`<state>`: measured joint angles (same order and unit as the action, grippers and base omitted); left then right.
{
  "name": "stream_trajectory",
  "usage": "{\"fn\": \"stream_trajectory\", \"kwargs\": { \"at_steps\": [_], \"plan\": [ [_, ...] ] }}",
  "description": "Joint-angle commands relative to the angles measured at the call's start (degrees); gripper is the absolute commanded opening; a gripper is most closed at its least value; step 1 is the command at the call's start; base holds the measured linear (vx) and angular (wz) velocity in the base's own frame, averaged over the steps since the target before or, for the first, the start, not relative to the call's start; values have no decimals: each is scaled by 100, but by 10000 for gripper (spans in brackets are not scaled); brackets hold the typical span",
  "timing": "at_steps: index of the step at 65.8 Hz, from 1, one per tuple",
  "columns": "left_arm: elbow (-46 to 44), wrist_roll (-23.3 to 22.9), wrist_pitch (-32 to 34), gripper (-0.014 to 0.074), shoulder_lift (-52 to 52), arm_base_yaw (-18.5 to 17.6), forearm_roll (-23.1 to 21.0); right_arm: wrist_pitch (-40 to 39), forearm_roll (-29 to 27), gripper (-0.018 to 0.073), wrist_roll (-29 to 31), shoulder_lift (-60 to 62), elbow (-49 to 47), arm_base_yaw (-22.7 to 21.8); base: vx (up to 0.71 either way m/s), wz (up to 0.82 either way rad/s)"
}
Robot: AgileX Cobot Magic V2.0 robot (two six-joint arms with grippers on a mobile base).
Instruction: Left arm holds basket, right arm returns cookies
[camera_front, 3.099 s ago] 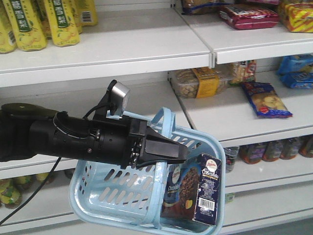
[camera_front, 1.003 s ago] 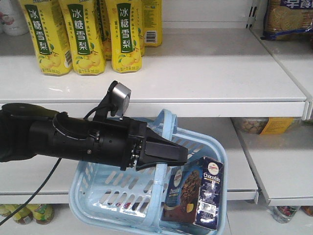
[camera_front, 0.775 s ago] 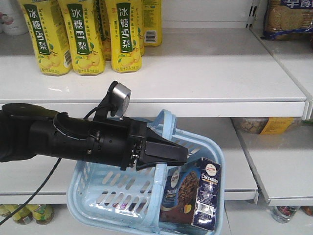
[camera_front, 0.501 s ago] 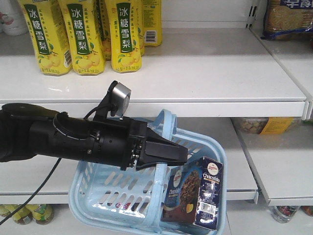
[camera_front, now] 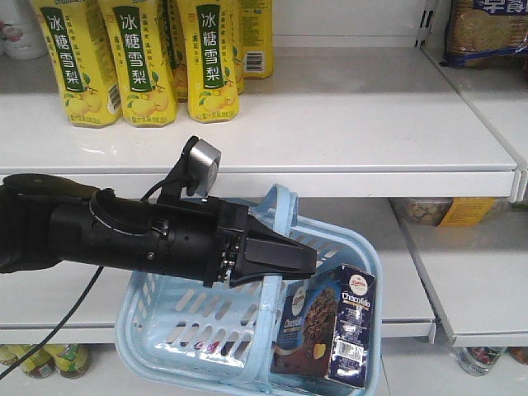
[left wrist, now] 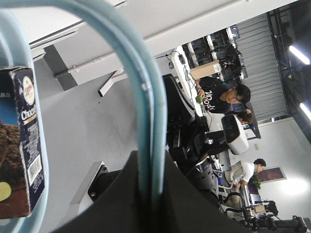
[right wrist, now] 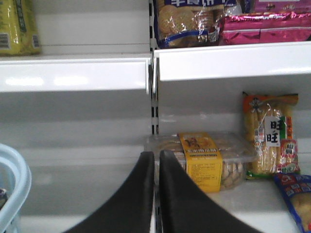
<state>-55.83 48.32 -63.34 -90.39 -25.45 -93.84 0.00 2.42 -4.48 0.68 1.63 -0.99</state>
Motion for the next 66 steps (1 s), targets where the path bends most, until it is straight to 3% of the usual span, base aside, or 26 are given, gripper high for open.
{"fn": "stream_trajectory", "kwargs": {
  "at_steps": [1, 15, 31, 47, 66],
  "plan": [
    [-186, 86, -301, -6, 281, -22, -810, -755, -38, -6, -40, 48, 90, -20, 0, 0],
    [-186, 86, -301, -6, 281, -22, -810, -566, -66, -6, 27, -174, -556, -20, 0, 0],
    [-186, 86, -301, -6, 281, -22, -810, 406, -74, -6, 139, -1781, -1953, -20, 0, 0],
    [-186, 86, -301, -6, 281, -22, -810, -124, -169, -6, 44, -2906, -2110, -20, 0, 0],
    [-186, 86, -301, -6, 281, -22, -810, -196, -274, 34, 56, -3016, -2110, -8, 0, 0]
  ]
}}
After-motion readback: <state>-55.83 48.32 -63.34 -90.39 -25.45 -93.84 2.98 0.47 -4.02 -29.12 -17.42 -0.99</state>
